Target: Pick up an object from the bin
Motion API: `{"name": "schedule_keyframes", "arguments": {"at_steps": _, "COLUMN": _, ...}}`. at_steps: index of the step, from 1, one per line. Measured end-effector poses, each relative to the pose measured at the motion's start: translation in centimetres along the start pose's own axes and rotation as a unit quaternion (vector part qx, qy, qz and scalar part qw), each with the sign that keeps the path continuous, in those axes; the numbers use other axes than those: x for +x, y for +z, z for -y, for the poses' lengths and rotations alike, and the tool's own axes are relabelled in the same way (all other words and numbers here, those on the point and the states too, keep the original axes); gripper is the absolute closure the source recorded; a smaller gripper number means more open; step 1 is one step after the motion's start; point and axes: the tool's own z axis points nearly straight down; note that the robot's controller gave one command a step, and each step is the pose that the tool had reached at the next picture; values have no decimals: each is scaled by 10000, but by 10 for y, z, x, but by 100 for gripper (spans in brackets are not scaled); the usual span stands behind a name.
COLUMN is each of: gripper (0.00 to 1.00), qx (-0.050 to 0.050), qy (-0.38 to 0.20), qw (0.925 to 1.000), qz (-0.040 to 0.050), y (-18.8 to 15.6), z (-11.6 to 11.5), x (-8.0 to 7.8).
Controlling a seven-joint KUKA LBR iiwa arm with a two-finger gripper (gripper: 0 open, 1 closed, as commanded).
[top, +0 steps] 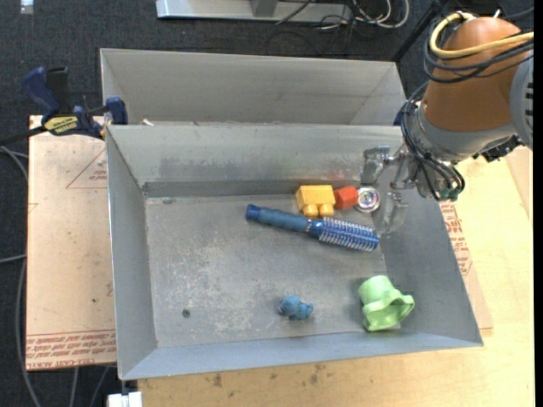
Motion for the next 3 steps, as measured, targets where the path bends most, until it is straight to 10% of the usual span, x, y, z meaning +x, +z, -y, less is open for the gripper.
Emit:
{"name": "schedule_keyframes", "arguments": {"at_steps": 1, "gripper": 0, "qx": -21, "qy": 152, "qw": 9999, "qz": -22, "y": 149, "z": -58, "x": 12}}
{"name": "schedule_keyframes", "arguments": {"at_steps": 2, "gripper": 0, "qx": -7, "qy": -233, "qw": 9997, "qz": -2, "y": 162, "z": -61, "x": -41}}
{"name": "schedule_keyframes", "arguments": {"at_steps": 3, "gripper": 100, "qx": -8, "qy": -234, "qw": 9997, "qz": 12, "y": 160, "z": -61, "x": -41}}
